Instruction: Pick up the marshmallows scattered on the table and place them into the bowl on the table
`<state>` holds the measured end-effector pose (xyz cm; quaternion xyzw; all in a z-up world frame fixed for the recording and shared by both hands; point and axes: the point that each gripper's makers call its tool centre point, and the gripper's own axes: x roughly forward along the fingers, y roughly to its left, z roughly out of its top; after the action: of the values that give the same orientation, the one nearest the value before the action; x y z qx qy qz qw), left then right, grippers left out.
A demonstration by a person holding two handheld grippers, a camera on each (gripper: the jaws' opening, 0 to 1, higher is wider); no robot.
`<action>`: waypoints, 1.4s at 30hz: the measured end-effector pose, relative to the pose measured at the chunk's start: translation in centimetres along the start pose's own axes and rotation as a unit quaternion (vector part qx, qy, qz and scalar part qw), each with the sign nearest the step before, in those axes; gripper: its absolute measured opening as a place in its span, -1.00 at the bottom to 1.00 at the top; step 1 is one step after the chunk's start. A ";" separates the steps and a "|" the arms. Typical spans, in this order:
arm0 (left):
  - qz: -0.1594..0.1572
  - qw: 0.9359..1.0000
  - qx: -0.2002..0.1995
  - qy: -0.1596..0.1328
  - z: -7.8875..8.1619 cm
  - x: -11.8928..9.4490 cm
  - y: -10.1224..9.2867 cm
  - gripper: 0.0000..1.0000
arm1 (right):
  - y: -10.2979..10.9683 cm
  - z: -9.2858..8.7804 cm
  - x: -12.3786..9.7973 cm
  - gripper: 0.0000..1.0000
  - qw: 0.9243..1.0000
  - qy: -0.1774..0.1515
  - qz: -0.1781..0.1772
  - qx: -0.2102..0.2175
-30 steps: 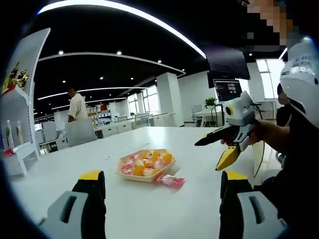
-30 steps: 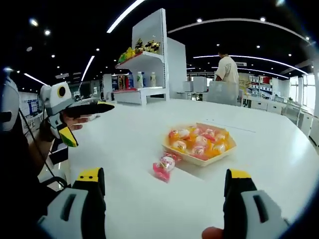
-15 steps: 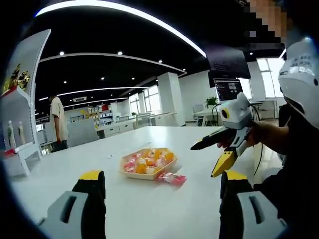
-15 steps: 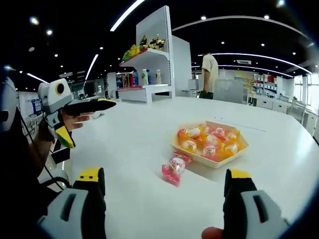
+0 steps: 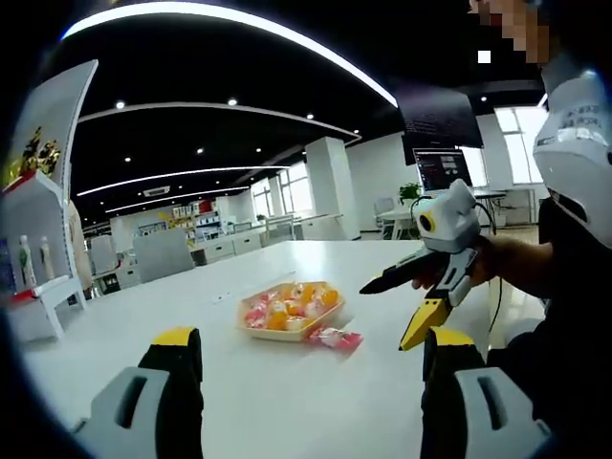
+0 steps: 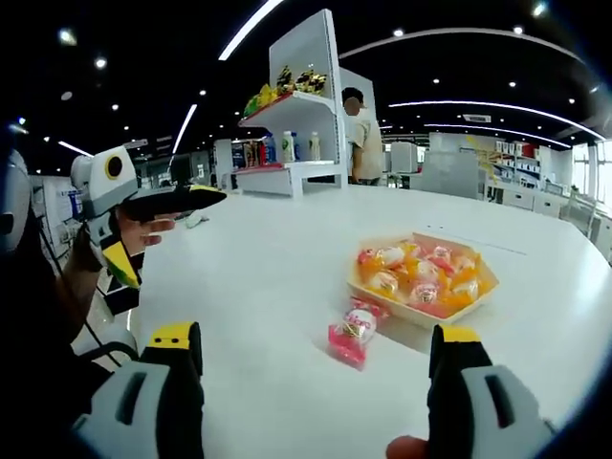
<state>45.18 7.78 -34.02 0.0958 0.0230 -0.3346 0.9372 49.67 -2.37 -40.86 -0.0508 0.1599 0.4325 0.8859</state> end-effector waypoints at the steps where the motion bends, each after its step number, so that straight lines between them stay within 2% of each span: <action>1: 0.002 1.000 0.000 0.000 0.0 -0.1 0.1 0.91 | 0.0 -0.1 0.1 0.92 1.000 0.001 0.001 0.000; 7: 0.011 1.000 0.001 0.005 -0.2 -0.6 0.4 0.91 | 0.2 -0.2 0.8 0.90 1.000 0.002 0.006 0.009; 13: 0.018 1.000 0.003 0.008 -0.2 -1.3 0.6 0.91 | -0.2 -1.0 2.7 0.90 1.000 0.010 0.009 0.011; 20: 0.022 1.000 0.004 0.011 -0.2 -1.9 0.8 0.90 | -0.3 -1.1 4.3 0.85 1.000 0.006 0.009 0.024; 23: 0.019 1.000 0.002 0.009 -0.1 -2.0 0.7 0.90 | -0.3 -1.6 5.2 0.79 1.000 0.014 0.005 0.024; 31: 0.024 1.000 0.002 0.010 -0.4 -2.2 0.9 0.90 | -1.2 -1.6 6.2 0.73 0.999 0.014 -0.012 0.043; 42: 0.024 1.000 0.002 0.011 -0.4 -2.4 0.9 0.90 | -2.3 -1.9 7.1 0.45 0.998 0.013 -0.035 0.049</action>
<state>43.89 10.01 -34.03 0.1019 0.0305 -0.3108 0.9445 55.13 1.08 -45.13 -0.0187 0.1909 0.3920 0.8997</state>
